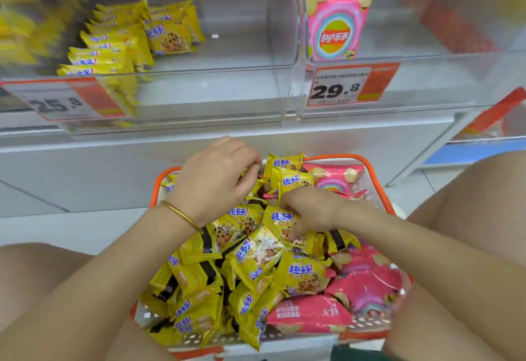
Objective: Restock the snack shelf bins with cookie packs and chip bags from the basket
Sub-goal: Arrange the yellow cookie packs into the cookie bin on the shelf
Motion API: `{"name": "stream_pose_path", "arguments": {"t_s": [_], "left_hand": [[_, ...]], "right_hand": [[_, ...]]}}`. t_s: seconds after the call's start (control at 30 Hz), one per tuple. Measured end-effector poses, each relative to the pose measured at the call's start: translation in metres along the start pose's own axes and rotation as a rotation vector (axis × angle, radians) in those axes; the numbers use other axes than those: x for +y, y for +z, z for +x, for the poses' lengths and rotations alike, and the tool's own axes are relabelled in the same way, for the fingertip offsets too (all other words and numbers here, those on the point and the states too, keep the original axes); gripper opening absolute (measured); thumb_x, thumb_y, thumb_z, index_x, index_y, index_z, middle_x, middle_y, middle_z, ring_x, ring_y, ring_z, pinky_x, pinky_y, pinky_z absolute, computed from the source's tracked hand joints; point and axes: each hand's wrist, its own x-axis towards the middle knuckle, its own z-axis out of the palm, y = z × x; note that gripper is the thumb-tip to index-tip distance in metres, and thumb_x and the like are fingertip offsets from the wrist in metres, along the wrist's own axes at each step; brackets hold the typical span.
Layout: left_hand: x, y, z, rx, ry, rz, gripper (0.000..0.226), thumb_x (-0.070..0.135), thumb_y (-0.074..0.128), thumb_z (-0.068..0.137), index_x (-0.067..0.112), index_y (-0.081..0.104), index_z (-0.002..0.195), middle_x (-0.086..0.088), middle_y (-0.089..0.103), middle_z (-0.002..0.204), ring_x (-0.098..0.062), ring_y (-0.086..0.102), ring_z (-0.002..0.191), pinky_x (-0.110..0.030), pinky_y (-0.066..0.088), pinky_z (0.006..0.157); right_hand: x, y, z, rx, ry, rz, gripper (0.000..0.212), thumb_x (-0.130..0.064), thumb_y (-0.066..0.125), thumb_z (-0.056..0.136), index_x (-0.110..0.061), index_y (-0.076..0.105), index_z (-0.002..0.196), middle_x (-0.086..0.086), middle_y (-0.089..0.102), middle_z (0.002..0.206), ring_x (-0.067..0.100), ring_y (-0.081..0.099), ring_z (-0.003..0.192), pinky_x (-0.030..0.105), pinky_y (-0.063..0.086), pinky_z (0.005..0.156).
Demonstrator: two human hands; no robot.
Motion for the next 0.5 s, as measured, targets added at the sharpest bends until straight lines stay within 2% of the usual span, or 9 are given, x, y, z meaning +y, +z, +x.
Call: {"name": "stream_pose_path", "arguments": {"t_s": [0.07, 0.17, 0.2, 0.27, 0.37, 0.43, 0.5], "left_hand": [[-0.001, 0.004, -0.002, -0.034, -0.015, -0.009, 0.03, 0.033, 0.037, 0.087, 0.018, 0.064, 0.087, 0.002, 0.063, 0.083, -0.023, 0.057, 0.083, -0.041, 0.052, 0.065], [-0.001, 0.008, -0.004, -0.095, -0.065, -0.054, 0.039, 0.043, 0.034, 0.085, 0.02, 0.065, 0.094, 0.005, 0.063, 0.088, -0.018, 0.056, 0.085, -0.037, 0.051, 0.072], [-0.001, 0.009, -0.005, -0.13, -0.095, -0.084, 0.042, 0.049, 0.035, 0.084, 0.022, 0.064, 0.099, 0.007, 0.063, 0.092, -0.016, 0.055, 0.088, -0.035, 0.049, 0.076], [0.0, 0.011, -0.005, -0.2, -0.158, -0.187, 0.044, 0.054, 0.047, 0.086, 0.024, 0.06, 0.115, 0.01, 0.061, 0.103, -0.011, 0.054, 0.095, -0.028, 0.045, 0.082], [0.008, 0.011, -0.003, -0.242, -0.248, -0.387, 0.054, 0.042, 0.063, 0.084, 0.024, 0.047, 0.132, 0.011, 0.057, 0.111, -0.003, 0.053, 0.096, -0.017, 0.042, 0.078], [0.012, 0.003, 0.002, -0.168, -0.265, -0.497, 0.052, 0.036, 0.068, 0.083, 0.025, 0.048, 0.129, 0.01, 0.058, 0.104, -0.001, 0.054, 0.089, -0.015, 0.043, 0.075], [0.01, -0.015, 0.009, -0.048, -0.271, -0.636, 0.043, 0.036, 0.068, 0.077, 0.034, 0.05, 0.116, 0.004, 0.063, 0.096, -0.002, 0.056, 0.079, -0.017, 0.045, 0.071]], "right_hand": [[0.001, -0.003, 0.0, -0.006, 0.0, 0.049, 0.044, -0.038, 0.075, 0.076, -0.012, 0.052, 0.103, 0.0, 0.046, 0.085, 0.02, 0.044, 0.083, 0.031, 0.032, 0.06], [0.007, -0.019, -0.006, 0.015, 0.043, 0.145, 0.041, -0.034, 0.076, 0.076, -0.013, 0.055, 0.105, -0.006, 0.041, 0.082, 0.016, 0.04, 0.083, 0.025, 0.029, 0.059], [0.011, -0.025, -0.01, 0.056, 0.048, 0.179, 0.033, -0.033, 0.077, 0.075, -0.019, 0.054, 0.093, -0.01, 0.038, 0.077, 0.014, 0.039, 0.079, 0.021, 0.027, 0.055], [0.014, -0.04, -0.021, 0.115, 0.038, 0.273, 0.036, -0.031, 0.079, 0.072, -0.027, 0.044, 0.074, -0.013, 0.036, 0.071, 0.012, 0.039, 0.07, 0.019, 0.027, 0.052], [0.012, -0.058, -0.037, 0.185, -0.022, 0.504, 0.028, -0.023, 0.081, 0.071, -0.019, 0.057, 0.085, -0.001, 0.057, 0.077, 0.017, 0.052, 0.072, 0.028, 0.04, 0.063], [0.004, -0.072, -0.046, 0.203, -0.086, 0.684, 0.027, -0.016, 0.08, 0.071, -0.013, 0.063, 0.093, 0.011, 0.068, 0.091, 0.024, 0.061, 0.081, 0.038, 0.049, 0.076], [-0.01, -0.092, -0.054, 0.209, -0.162, 0.833, 0.029, -0.011, 0.077, 0.072, -0.009, 0.065, 0.099, 0.014, 0.07, 0.1, 0.021, 0.065, 0.087, 0.038, 0.051, 0.082]]}}
